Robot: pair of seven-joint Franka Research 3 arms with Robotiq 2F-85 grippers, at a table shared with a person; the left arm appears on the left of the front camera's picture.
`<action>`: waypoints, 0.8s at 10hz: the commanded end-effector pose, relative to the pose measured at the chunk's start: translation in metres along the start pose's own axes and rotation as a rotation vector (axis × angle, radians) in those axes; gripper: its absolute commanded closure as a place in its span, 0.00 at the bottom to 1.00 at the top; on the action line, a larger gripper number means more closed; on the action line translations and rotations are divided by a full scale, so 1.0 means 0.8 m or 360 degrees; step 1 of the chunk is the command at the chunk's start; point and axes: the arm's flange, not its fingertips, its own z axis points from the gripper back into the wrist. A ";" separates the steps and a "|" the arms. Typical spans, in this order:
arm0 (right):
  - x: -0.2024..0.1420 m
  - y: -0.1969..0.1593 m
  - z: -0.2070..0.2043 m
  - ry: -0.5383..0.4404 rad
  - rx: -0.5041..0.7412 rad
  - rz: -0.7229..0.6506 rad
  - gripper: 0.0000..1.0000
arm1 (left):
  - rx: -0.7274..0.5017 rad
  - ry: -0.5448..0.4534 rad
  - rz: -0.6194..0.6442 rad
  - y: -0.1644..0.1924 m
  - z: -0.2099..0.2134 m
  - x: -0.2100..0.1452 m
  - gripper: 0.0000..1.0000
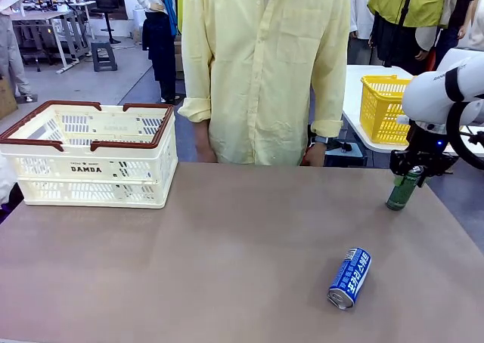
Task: Place the drinks into the Shopping basket.
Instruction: Pick up one drink and place it into the Shopping basket.
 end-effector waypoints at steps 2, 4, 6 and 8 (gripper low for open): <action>0.002 0.000 0.039 -0.0106 0.0017 0.0111 1.00 | -0.0004 -0.0001 -0.0003 -0.004 -0.001 -0.002 0.00; 0.010 0.032 0.111 -0.0233 0.0038 0.0250 1.00 | -0.0004 -0.0001 -0.0003 -0.004 -0.001 -0.002 0.00; 0.006 0.121 0.173 -0.0364 0.0092 0.0780 1.00 | -0.0004 -0.0001 -0.0003 -0.004 -0.001 -0.002 0.00; -0.007 0.236 0.190 -0.0534 0.0108 0.1235 1.00 | -0.0004 -0.0001 -0.0003 -0.004 -0.001 -0.002 0.00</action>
